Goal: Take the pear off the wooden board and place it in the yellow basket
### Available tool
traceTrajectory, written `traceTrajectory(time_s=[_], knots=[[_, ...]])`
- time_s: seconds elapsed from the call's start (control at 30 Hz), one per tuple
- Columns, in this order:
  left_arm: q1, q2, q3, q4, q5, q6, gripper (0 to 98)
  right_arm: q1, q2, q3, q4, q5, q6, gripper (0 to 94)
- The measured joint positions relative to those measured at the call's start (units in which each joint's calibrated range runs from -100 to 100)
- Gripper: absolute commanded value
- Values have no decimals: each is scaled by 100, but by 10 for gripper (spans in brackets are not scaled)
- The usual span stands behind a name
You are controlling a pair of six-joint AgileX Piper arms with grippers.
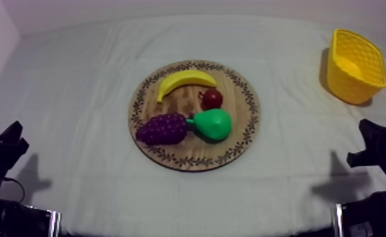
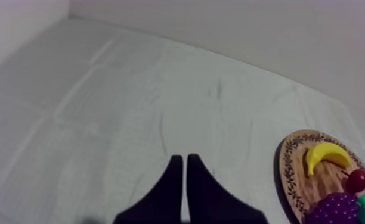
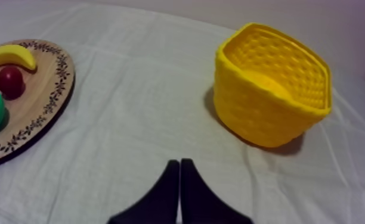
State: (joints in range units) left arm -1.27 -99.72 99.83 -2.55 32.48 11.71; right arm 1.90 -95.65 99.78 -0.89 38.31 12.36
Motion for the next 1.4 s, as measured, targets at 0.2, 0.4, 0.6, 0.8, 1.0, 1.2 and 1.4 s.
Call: traceTrajectory(time_s=[0.2,0.4,0.6,0.8,1.0,1.2,1.4], knots=[[0,0,0,0,0,0,1,-66,0,0,-1,0,-186,4],[0,0,0,0,0,0,1,-66,0,0,34,0,-319,3],[0,0,0,0,0,0,1,-106,209,-88,328,-126,-585,3],[0,0,0,0,0,0,1,-252,1039,-834,683,-103,-1013,3],[0,0,0,0,0,0,1,-368,2253,-2216,421,554,-982,3],[0,0,0,0,0,0,1,-543,3463,-3934,-68,1368,-380,3],[0,0,0,0,0,0,1,-652,4638,-5374,-671,2286,353,3]])
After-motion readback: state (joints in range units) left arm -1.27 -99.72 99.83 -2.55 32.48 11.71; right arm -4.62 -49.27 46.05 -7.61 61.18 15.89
